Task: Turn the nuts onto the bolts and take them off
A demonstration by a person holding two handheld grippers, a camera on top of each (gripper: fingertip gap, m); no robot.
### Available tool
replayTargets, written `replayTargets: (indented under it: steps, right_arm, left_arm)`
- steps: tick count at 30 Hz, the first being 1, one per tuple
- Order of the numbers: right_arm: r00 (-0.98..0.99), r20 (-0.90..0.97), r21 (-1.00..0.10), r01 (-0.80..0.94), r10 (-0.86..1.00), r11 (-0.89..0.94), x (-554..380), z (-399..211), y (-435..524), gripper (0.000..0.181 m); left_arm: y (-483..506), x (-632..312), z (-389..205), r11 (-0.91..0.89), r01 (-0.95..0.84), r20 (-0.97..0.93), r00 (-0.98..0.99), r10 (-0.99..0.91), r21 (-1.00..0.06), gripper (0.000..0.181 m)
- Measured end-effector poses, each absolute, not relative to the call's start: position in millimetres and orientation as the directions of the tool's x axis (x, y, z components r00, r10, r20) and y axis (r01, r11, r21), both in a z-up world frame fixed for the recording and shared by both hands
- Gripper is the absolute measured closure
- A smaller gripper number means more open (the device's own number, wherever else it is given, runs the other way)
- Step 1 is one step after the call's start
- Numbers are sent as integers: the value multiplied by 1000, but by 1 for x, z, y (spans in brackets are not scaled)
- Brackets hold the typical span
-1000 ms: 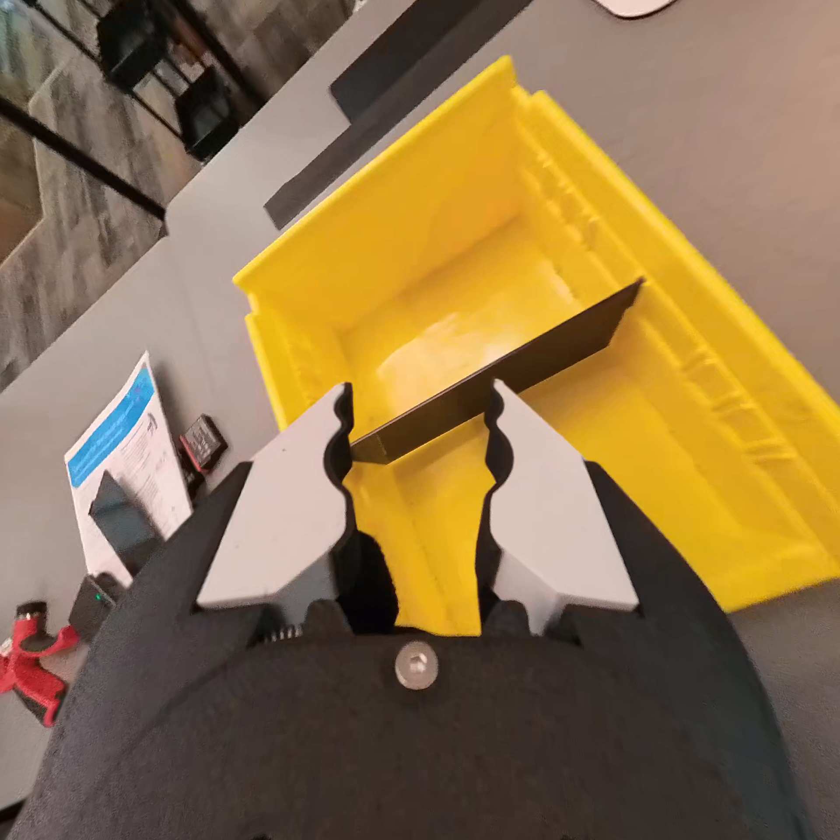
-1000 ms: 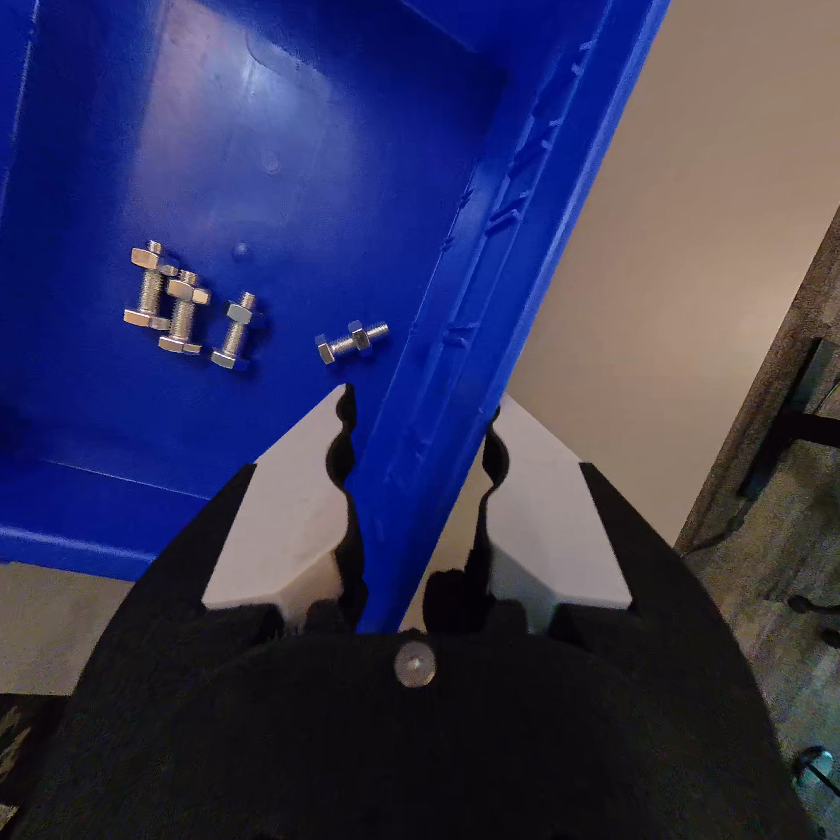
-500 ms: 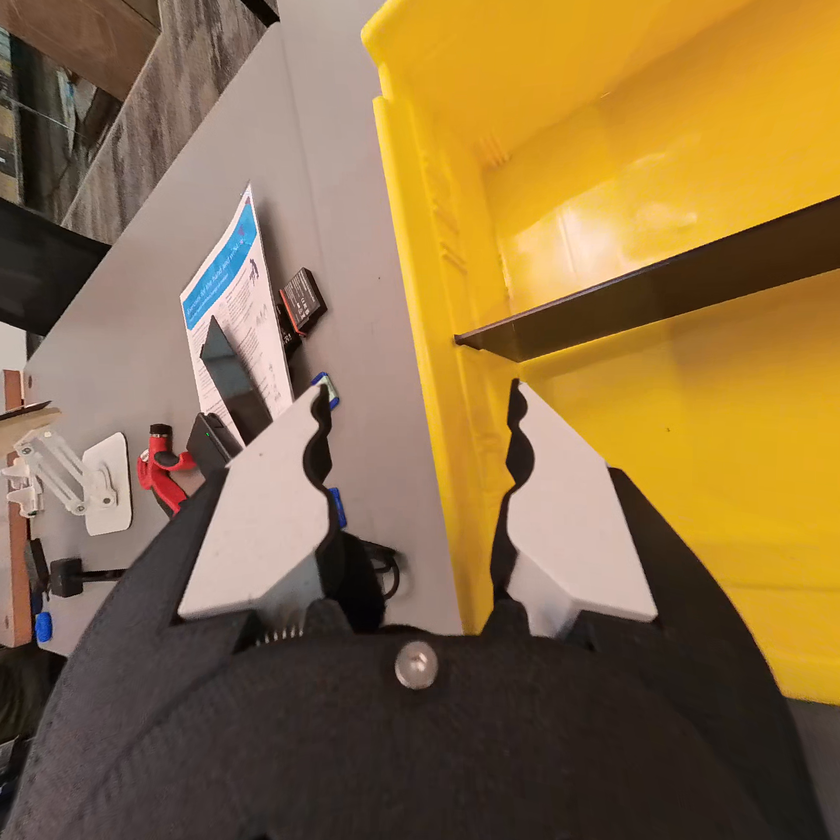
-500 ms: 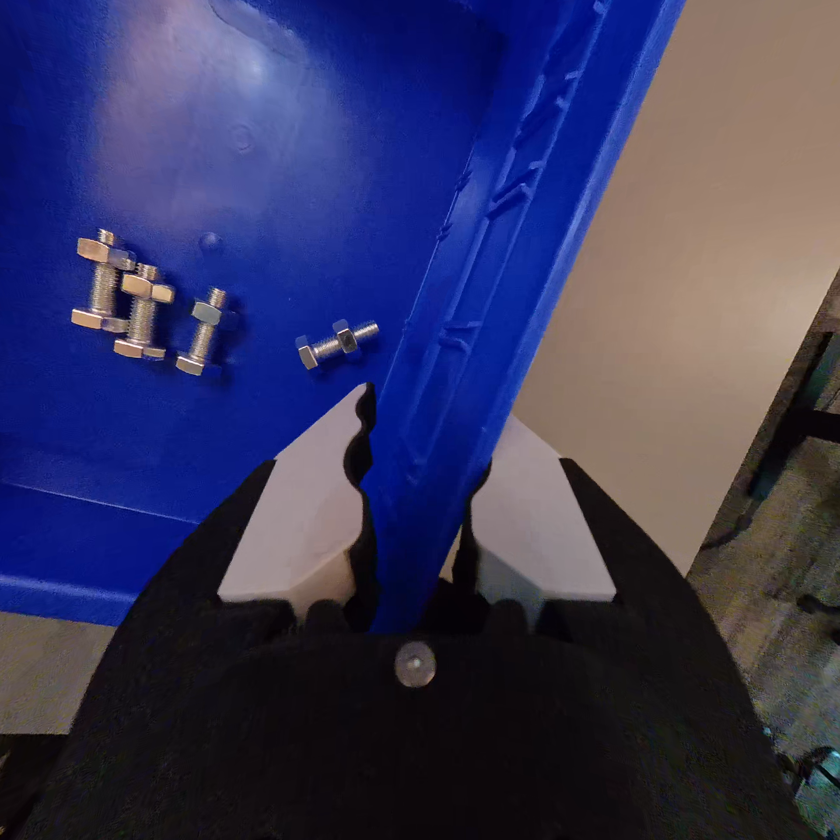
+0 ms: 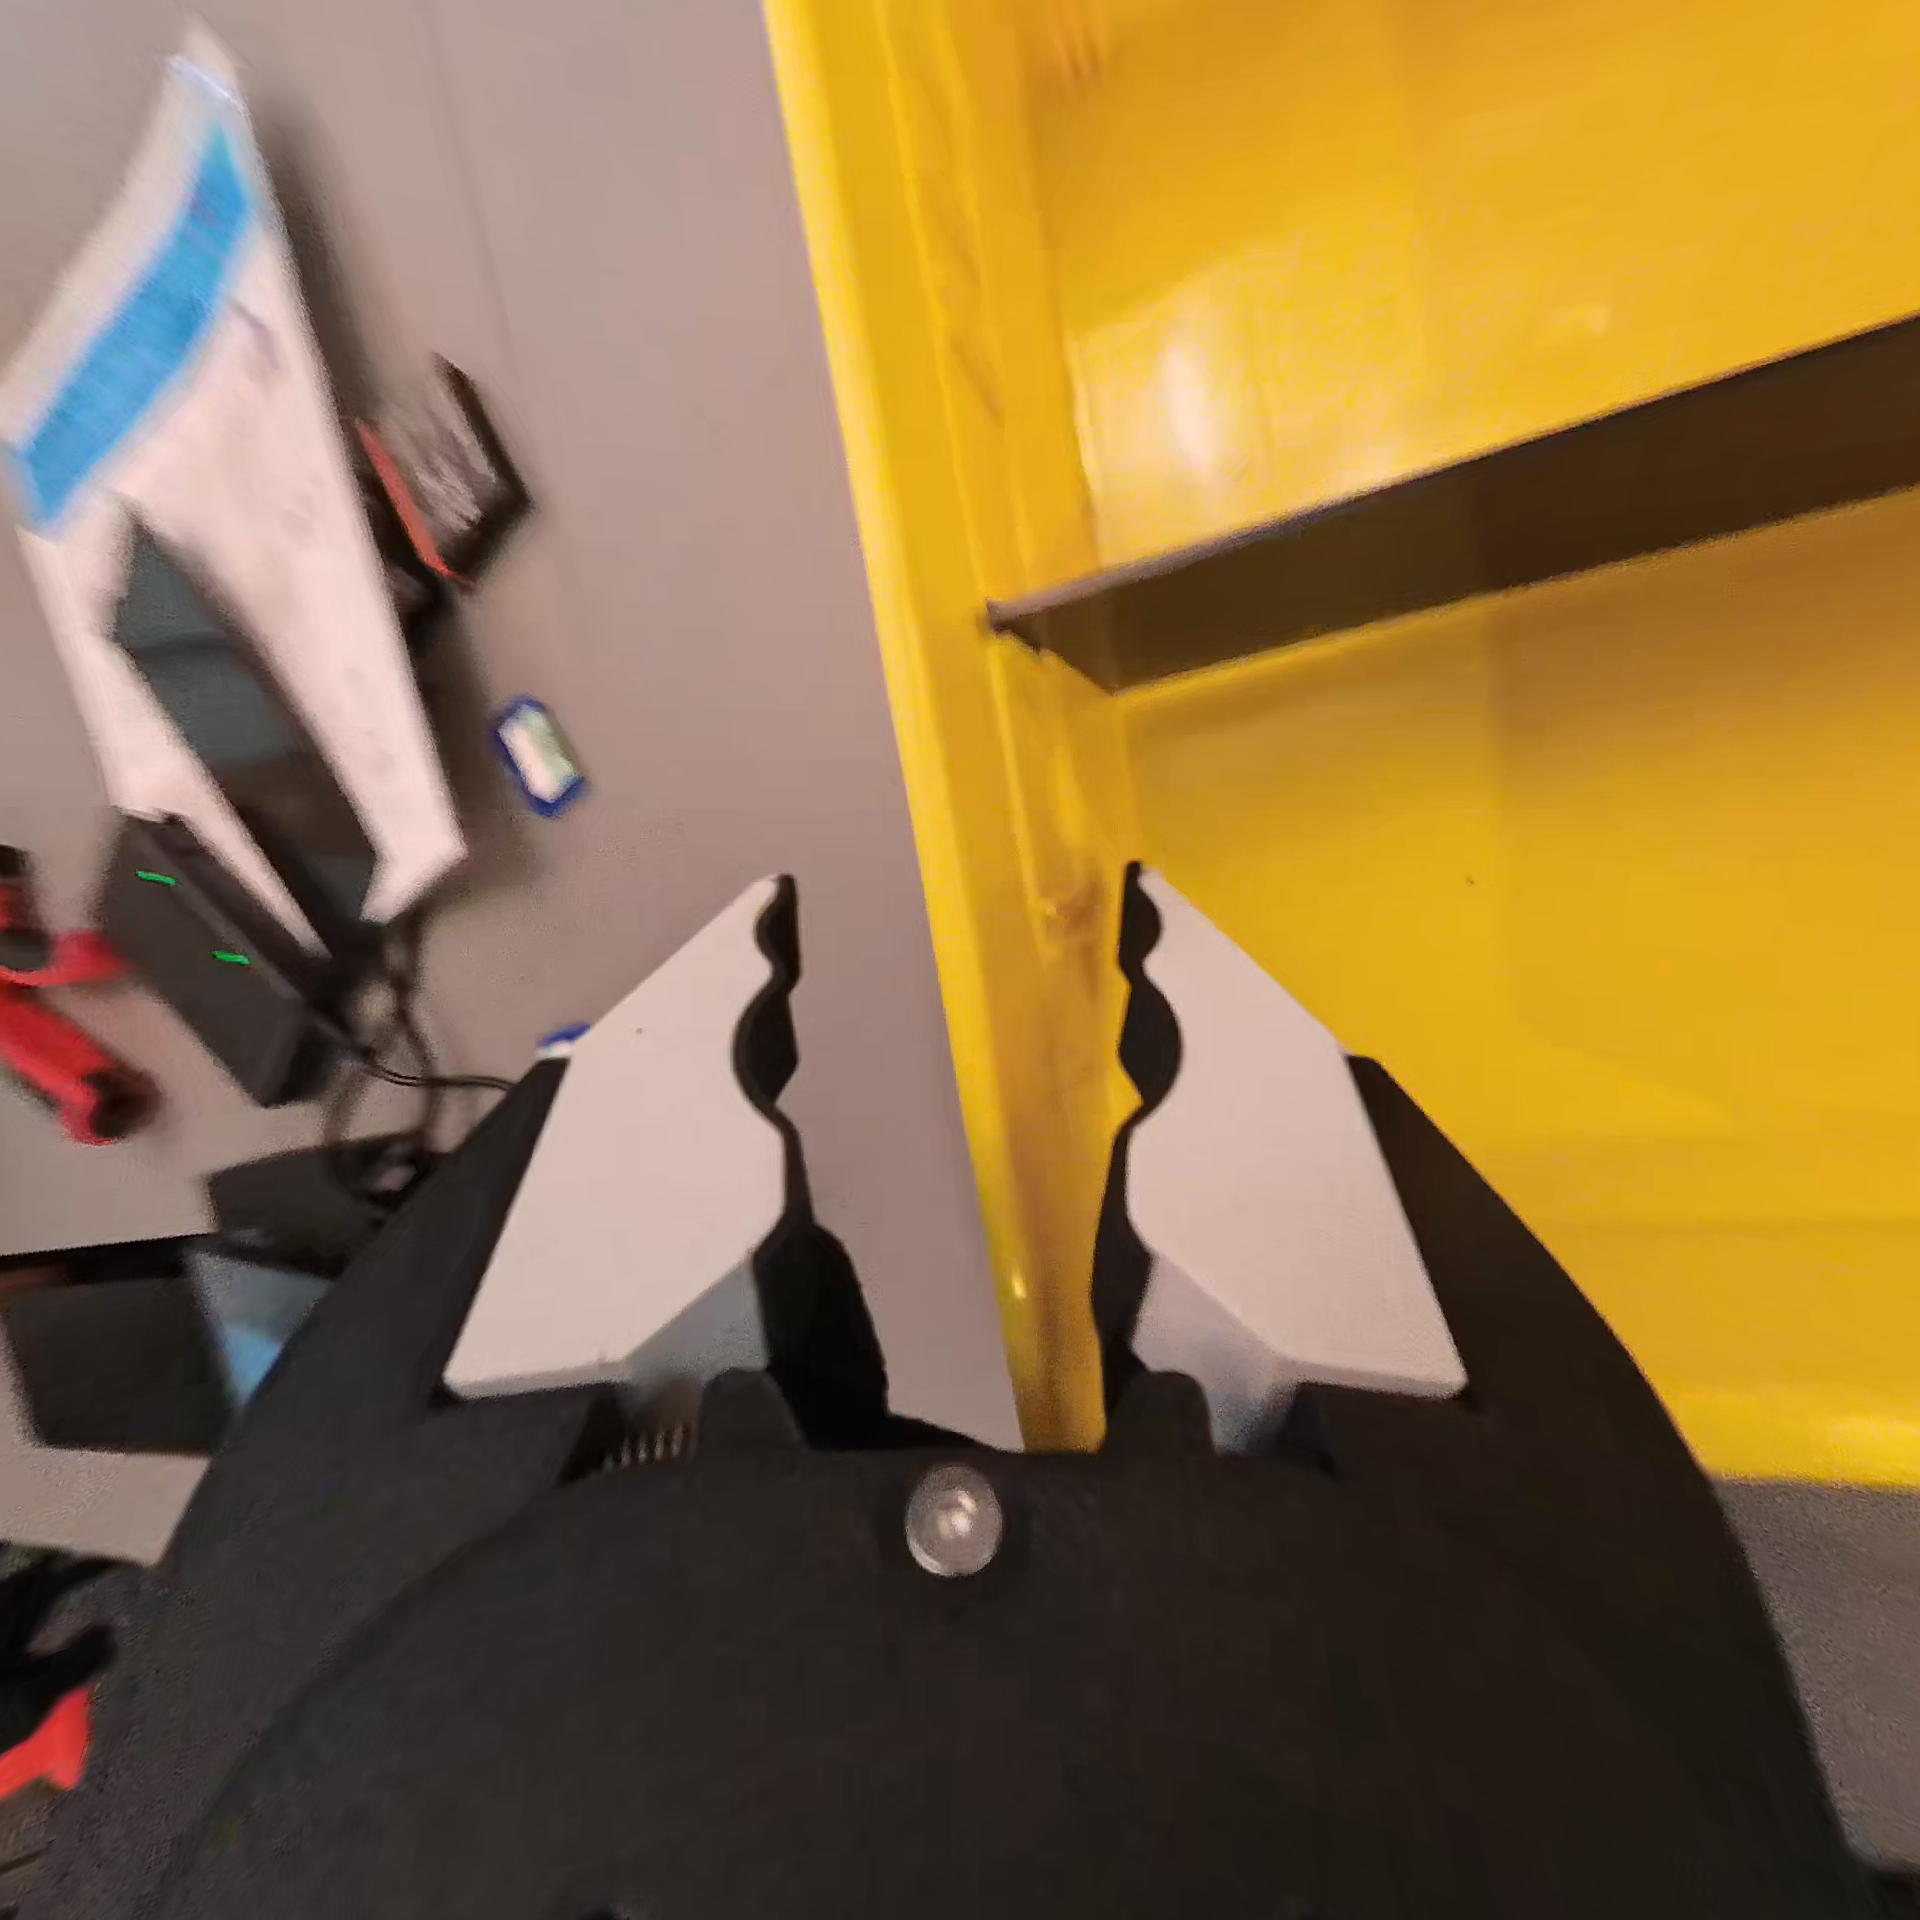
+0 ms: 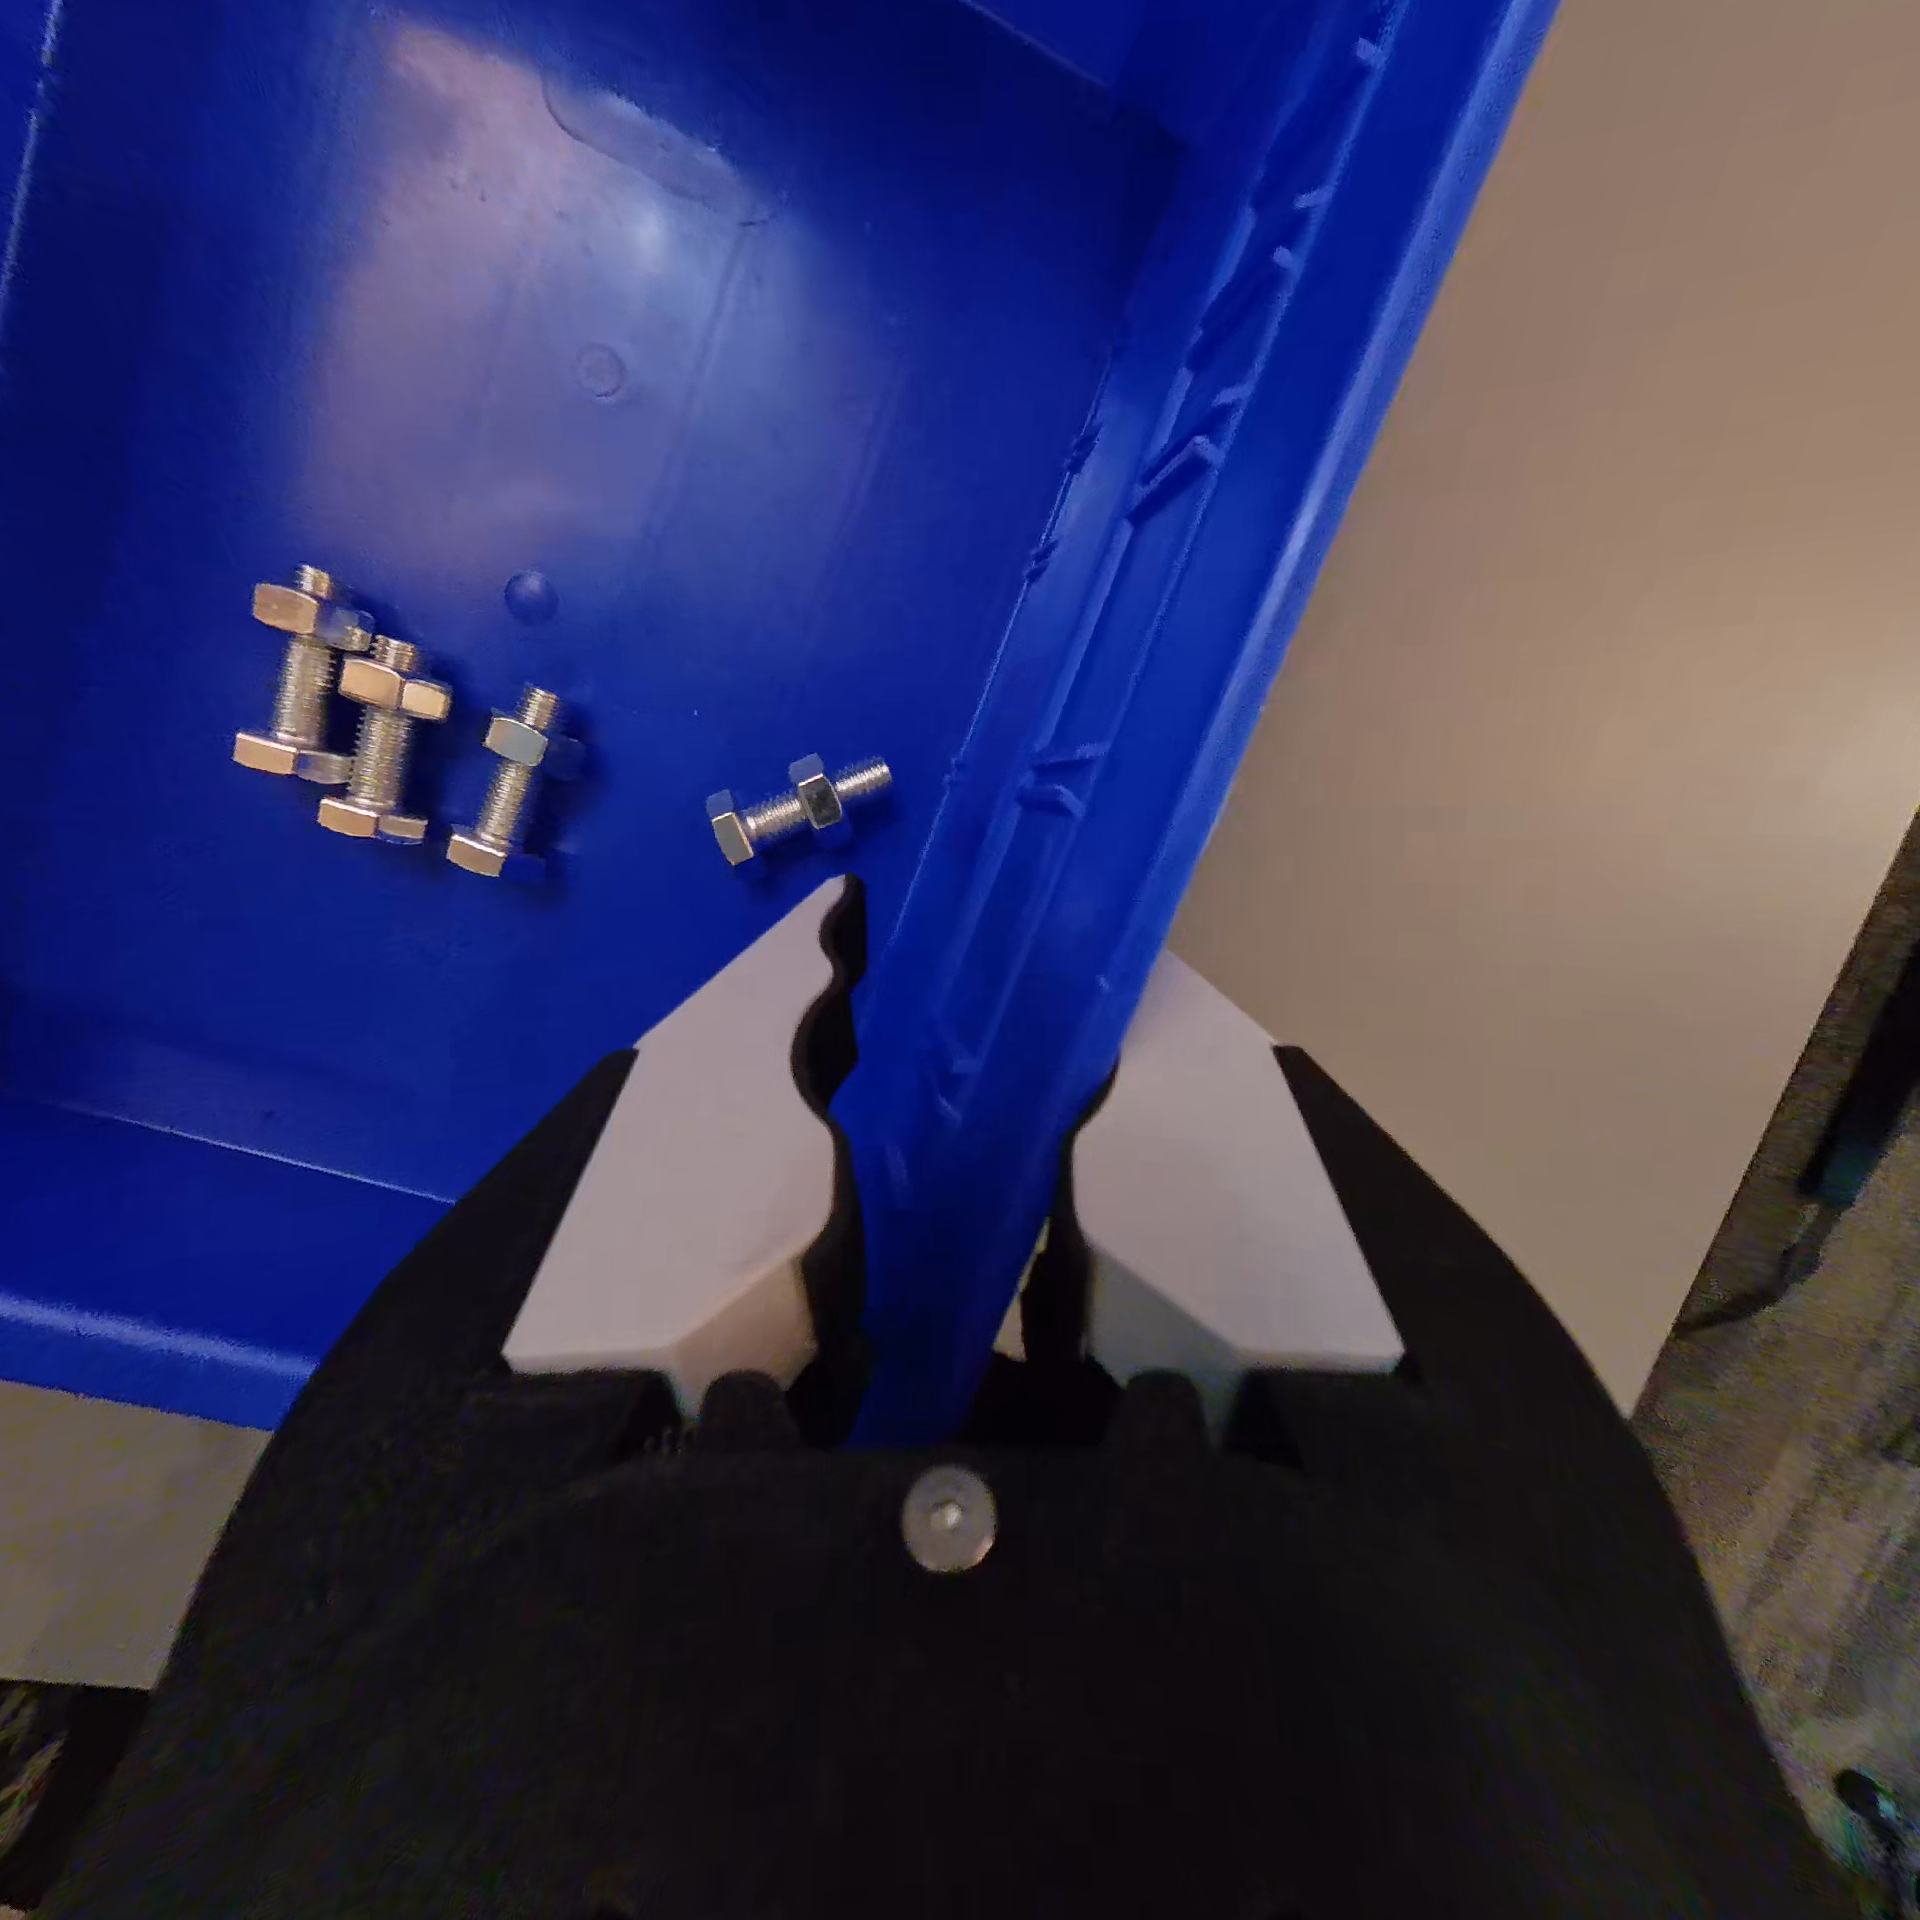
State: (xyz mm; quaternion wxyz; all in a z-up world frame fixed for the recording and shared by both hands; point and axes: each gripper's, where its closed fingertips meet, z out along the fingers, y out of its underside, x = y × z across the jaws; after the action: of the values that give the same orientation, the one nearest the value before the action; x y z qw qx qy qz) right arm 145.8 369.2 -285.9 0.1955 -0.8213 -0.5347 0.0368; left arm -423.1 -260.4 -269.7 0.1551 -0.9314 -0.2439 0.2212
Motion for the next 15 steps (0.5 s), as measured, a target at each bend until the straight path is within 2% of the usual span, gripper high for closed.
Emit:
replayTargets:
  steps: [1,2,4,6,11,15]
  right_arm:
    - [425,131,-367,860,896,-354,144,-286,367,150]
    - [423,113,-375,856,899,-356,142,-285,365,150]
    - [420,81,-392,847,904,-358,138,-285,361,151]
    - [415,49,-405,840,909,-361,134,-284,356,152]
    - [395,32,-413,842,918,-348,121,-285,345,152]
    - [360,-25,-429,839,932,-336,100,-287,324,150]
  left_arm:
    - [-262,-417,-278,-823,423,-267,802,535,-379,128]
    - [-262,-409,-286,-816,447,-186,824,535,-366,144]
    - [-265,-401,-298,-813,473,-111,838,534,-338,150]
    - [-258,-396,-298,-791,485,-25,847,531,-373,162]
    - [-239,-386,-293,-697,537,185,836,517,-475,162]
    - [-238,-390,-292,-703,509,133,845,518,-496,166]
